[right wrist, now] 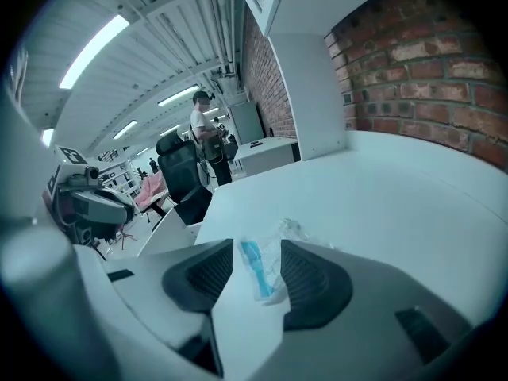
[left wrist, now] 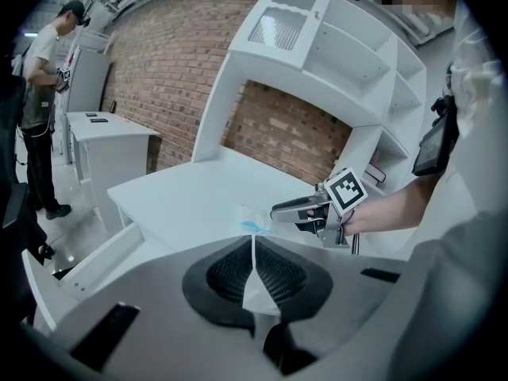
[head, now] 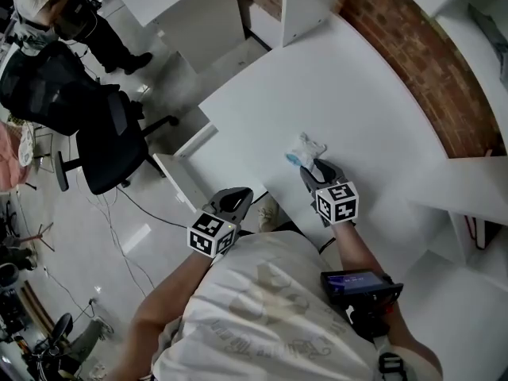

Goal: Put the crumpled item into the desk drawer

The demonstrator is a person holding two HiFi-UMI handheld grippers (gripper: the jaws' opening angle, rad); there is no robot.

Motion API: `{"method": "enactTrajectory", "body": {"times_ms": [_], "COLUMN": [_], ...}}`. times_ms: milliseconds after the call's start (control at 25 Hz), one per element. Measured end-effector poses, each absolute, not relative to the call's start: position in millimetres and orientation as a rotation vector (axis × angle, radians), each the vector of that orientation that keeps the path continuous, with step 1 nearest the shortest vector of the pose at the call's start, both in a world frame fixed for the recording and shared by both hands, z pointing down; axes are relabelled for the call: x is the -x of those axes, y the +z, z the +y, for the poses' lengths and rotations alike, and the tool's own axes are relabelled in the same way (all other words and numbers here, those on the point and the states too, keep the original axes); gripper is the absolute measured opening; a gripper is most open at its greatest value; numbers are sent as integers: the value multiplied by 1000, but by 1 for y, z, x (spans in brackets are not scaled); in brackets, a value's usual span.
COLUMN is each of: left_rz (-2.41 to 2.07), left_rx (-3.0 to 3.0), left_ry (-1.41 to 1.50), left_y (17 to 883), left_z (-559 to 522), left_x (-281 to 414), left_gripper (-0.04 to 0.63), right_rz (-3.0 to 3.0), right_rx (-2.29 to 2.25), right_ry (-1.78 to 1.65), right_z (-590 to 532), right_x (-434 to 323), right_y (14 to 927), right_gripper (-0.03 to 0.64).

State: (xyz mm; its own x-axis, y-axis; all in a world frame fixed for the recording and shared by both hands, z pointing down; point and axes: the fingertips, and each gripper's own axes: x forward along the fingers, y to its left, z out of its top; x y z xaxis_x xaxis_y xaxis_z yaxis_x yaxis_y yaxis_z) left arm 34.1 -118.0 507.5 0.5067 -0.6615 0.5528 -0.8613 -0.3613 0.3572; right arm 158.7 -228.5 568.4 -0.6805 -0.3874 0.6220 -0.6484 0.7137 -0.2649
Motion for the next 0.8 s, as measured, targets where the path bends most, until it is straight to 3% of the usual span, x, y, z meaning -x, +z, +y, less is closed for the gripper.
{"method": "enactTrajectory", "body": {"times_ms": [440, 800], "left_rz": [-1252, -1260], "left_rx": [-2082, -2083], "left_ry": [424, 414], "left_y": [517, 517], "left_z": [-119, -126], "left_x": [-36, -34], "left_gripper": [29, 29], "right_rz": [-2315, -2271], "right_rx": [-677, -465], "right_ry": [489, 401], "right_z": [-257, -263], "right_x": [-159, -143], "right_y": [588, 598], "right_gripper": [311, 319]}}
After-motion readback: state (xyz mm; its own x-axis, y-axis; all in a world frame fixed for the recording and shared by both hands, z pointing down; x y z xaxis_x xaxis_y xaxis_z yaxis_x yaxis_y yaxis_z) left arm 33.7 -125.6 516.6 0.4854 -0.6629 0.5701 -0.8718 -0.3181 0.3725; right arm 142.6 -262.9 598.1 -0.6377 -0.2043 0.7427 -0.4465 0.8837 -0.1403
